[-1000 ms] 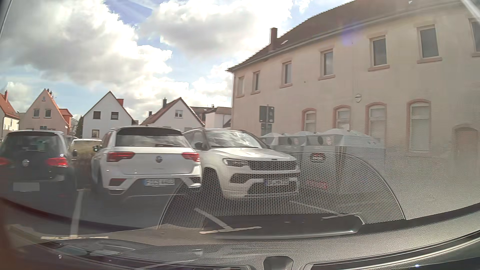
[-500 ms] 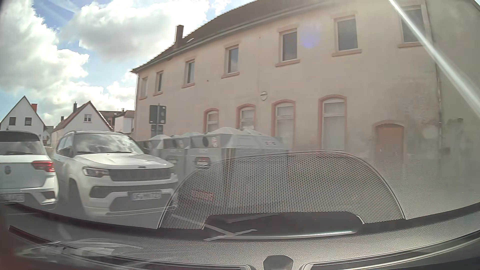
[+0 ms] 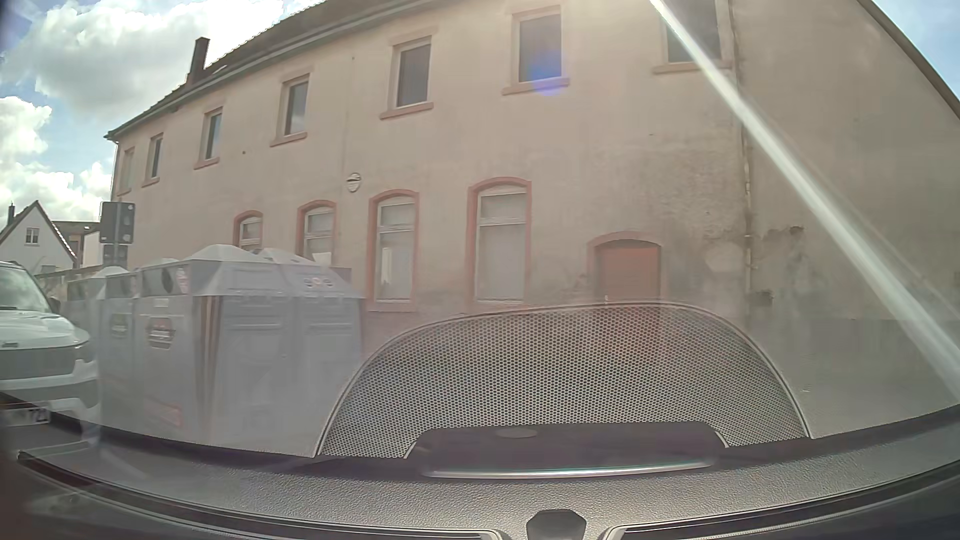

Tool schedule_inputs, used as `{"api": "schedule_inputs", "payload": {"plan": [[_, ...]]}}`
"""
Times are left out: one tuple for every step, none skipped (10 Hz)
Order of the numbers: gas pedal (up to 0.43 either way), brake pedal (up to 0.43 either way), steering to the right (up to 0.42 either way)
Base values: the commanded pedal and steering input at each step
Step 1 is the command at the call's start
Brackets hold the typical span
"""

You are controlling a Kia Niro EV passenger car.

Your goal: Follow the waypoints while adhering to traffic rules and regulations

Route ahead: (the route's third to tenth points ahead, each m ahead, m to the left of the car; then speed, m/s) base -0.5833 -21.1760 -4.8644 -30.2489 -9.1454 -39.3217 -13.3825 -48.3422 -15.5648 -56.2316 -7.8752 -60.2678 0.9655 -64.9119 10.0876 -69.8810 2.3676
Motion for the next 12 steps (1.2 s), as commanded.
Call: {"api": "schedule_inputs", "payload": {"plan": [[0.0,0.0,0.732],[0.0,0.0,0.708],[0.0,0.0,0.689],[0.0,0.0,0.664],[0.0,0.0,0.643],[0.0,0.0,0.629],[0.0,0.0,0.618],[0.0,0.018,0.617],[0.0,0.079,0.617],[0.0,0.116,0.617],[0.0,0.128,0.617],[0.0,0.128,0.617]]}}
